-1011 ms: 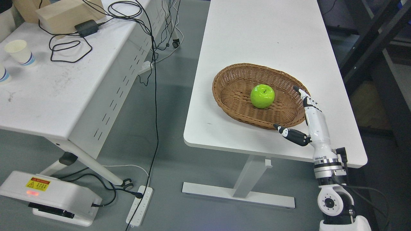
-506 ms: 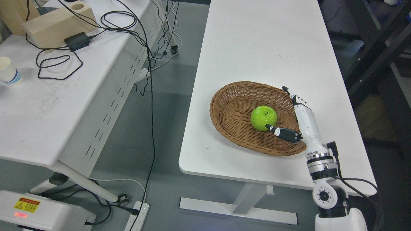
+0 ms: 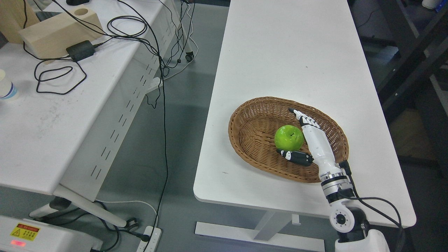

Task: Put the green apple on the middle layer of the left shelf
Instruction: 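Close the right hand fingers around the green apple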

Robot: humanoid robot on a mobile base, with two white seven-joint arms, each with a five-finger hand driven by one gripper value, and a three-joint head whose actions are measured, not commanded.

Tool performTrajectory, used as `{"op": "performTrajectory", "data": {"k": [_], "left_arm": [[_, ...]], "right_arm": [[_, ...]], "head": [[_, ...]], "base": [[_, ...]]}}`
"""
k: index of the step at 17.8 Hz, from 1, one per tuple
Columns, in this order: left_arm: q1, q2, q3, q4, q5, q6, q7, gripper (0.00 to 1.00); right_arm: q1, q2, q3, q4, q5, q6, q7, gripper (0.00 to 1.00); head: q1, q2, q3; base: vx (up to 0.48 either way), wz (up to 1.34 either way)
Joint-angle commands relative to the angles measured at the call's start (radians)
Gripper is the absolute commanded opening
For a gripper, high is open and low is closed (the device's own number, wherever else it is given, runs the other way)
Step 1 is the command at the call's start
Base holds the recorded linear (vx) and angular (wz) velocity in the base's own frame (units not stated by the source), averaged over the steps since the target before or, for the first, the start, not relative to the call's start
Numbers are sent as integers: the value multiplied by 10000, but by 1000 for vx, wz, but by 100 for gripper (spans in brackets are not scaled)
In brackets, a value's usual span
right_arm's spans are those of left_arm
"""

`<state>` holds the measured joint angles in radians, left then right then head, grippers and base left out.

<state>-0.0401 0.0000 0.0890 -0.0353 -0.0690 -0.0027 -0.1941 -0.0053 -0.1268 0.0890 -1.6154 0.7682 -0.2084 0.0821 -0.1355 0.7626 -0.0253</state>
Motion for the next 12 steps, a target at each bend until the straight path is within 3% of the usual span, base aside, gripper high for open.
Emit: {"op": "performTrajectory", "data": {"k": [1,12], "left_arm": [[-14,175,0,0,0,12,8,100],[-14,175,0,0,0,-4,8,100]], "right_arm": [[-208,10,598,399,249,-18,-8,99],[-530,41,613,737,325,473,-23,83]], "head": [[0,0,0],[0,0,0]], "base": [[23,0],[2,0]]}}
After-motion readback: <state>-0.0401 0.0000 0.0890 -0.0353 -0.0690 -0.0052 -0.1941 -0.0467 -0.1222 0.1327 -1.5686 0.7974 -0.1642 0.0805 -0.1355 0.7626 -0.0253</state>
